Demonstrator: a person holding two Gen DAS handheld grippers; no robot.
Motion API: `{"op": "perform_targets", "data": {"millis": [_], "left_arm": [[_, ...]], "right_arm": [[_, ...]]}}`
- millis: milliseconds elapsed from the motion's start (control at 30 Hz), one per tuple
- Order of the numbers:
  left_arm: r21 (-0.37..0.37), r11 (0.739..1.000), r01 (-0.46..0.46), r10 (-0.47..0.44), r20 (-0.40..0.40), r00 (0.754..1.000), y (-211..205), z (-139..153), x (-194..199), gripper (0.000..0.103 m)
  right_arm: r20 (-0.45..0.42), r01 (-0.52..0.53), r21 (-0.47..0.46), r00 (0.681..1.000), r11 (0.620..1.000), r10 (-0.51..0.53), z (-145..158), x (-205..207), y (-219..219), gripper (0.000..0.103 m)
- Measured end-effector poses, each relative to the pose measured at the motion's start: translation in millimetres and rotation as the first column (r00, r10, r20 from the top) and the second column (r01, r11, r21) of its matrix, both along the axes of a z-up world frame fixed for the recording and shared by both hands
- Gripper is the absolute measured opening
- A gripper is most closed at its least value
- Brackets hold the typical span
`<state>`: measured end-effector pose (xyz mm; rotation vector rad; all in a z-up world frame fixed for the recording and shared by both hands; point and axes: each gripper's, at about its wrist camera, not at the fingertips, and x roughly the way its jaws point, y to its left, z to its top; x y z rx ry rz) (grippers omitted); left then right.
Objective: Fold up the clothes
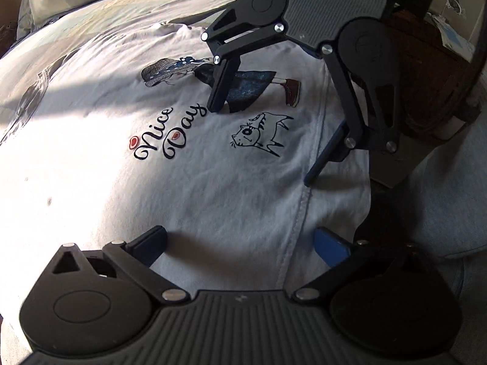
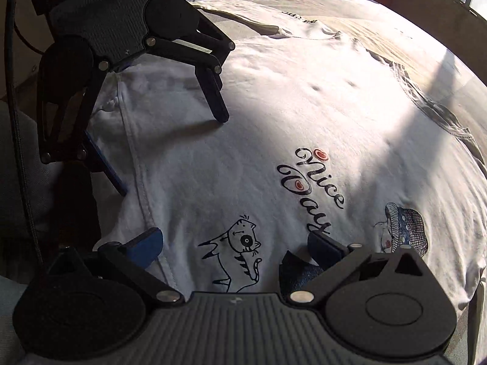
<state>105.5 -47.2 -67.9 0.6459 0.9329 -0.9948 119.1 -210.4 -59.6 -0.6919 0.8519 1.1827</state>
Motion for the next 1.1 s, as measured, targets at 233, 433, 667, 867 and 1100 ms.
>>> {"op": "perform_targets", "data": {"millis": [233, 433, 667, 867, 1100], "left_arm": [[0.104, 0.993, 0.055, -0.052, -0.035, 0.998, 38, 1, -30, 0.102], [0.087, 0.995, -0.044, 0.047, -0.034, 0.998, 46, 15, -15, 0.102], [0.076, 0.948, -0.308, 0.312, -0.057, 0.948, 65, 13, 31, 0.102], [0.002, 0.815, -0.579, 0.579, -0.023, 0.815, 95, 15, 101, 0.102], [-0.009, 0.737, -0.675, 0.673, -0.075, 0.736, 109, 3, 124, 0.102]], "right_arm": [[0.01, -0.04, -0.028, 0.999, 0.999, 0.04, 1, -19, -30, 0.103], [0.011, 0.003, -0.074, 1.0, 0.997, -0.002, 10, -10, -28, 0.103], [0.031, 0.154, -0.05, 0.988, 0.987, -0.152, 13, 24, -23, 0.103], [0.02, 0.318, -0.001, 0.948, 0.948, -0.318, 16, 53, -7, 0.103], [-0.032, 0.534, 0.074, 0.845, 0.842, -0.533, 20, 86, 25, 0.103]]}}
